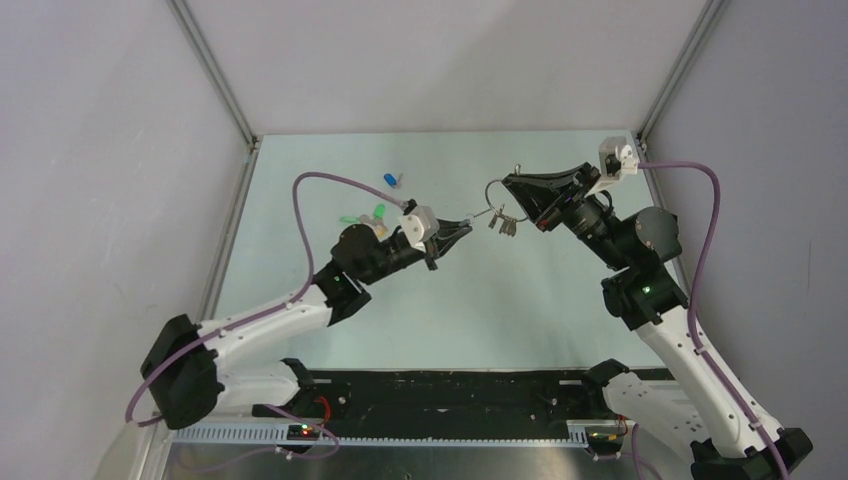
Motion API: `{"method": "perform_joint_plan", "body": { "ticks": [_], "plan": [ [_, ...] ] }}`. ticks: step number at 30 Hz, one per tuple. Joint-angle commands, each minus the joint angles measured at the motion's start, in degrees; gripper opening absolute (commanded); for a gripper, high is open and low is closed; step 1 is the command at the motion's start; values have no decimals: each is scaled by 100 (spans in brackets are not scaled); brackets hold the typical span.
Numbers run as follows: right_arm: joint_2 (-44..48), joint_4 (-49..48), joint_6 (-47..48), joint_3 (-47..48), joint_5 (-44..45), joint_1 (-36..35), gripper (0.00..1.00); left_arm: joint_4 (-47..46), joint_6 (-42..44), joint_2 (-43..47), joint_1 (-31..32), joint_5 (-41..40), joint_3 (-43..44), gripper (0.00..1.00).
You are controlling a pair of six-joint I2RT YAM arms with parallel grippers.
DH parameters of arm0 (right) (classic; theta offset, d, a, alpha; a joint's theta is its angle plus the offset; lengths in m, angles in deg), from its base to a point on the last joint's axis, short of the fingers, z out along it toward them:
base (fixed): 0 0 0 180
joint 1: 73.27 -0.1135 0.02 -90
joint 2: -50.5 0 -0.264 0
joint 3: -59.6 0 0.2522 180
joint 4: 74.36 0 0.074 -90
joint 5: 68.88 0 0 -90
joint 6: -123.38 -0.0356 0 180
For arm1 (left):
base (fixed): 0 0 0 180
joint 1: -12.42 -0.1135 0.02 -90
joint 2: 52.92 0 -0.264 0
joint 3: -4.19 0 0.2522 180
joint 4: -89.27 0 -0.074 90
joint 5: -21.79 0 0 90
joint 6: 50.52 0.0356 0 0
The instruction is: Remove the keys from the keyring
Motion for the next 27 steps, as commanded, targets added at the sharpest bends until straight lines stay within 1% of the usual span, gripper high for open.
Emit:
{"method": "perform_joint_plan", "body": {
  "ticks": [1, 4, 7, 9, 10, 11, 12, 13, 14, 15, 17, 19, 21, 24, 27],
  "plan": [
    [81, -279, 25, -261, 28, 5, 0, 1132, 395, 466, 18, -428, 246, 0],
    [56, -320, 3, -419, -47, 5, 6, 1734, 590, 687, 18, -651, 472, 0],
    [46, -318, 10, -564, -117, 9, 6, 2387, 854, 821, 25, -741, 639, 0],
    [41, -306, 22, -634, -172, 10, 9, 2847, 1040, 854, 19, -762, 818, 0],
    [36, -257, 36, -663, -195, 6, 15, 3013, 1188, 858, 19, -765, 974, 0],
    [32, -212, 89, -673, -242, 10, 22, 3390, 1264, 853, 19, -751, 1074, 0],
    [27, -116, 123, -690, -265, 12, 26, 3618, 1413, 838, 19, -723, 1297, 0],
    [23, -67, 218, -704, -316, 9, 33, 4058, 1473, 821, 21, -717, 1412, 0],
    [23, 14, 284, -740, -371, 10, 36, 4238, 1586, 806, 20, -706, 1619, 0],
    [33, 47, 401, -764, -387, 10, 41, 4564, 1652, 809, 19, -700, 1700, 0],
    [54, 68, 551, -873, -451, 6, 47, 4946, 1886, 852, 20, -701, 1878, 0],
    [64, -35, 662, -1032, -565, 2, 51, 5272, 2154, 907, 19, -750, 2011, 0],
    [32, -282, 759, -1191, -857, -8, 52, 5637, 2542, 951, 18, -721, 2143, 0],
    [-90, -836, 963, -1406, -1492, -86, 52, 6513, 3195, 950, 31, -669, 2539, 0],
    [-254, -1028, 1355, -1483, -1767, -385, 54, 6875, 3542, 968, 51, -958, 2832, 0]
  ]
}}
